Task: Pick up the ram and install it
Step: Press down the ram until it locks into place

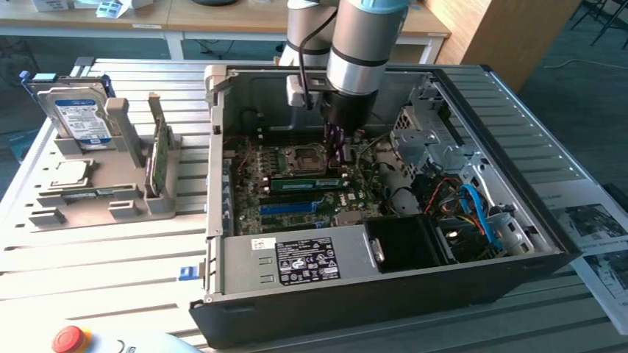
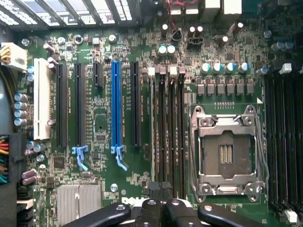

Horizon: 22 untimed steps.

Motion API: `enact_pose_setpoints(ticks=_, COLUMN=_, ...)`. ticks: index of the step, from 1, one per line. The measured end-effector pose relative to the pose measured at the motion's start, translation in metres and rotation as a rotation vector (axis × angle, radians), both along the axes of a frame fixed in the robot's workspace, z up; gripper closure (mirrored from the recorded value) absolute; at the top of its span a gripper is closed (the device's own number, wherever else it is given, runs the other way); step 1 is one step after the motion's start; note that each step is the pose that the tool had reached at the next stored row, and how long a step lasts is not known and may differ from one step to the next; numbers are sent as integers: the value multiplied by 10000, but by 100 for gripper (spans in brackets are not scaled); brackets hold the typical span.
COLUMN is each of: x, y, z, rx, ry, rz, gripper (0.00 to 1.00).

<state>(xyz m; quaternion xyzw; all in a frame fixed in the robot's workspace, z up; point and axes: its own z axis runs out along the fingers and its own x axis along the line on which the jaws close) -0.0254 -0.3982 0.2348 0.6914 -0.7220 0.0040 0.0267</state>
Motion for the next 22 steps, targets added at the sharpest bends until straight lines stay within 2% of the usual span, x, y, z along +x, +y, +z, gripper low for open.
enact_pose_setpoints(ticks=22, x=-347, y=2, z=0, rx=-7, ry=0, rz=-1, gripper=90)
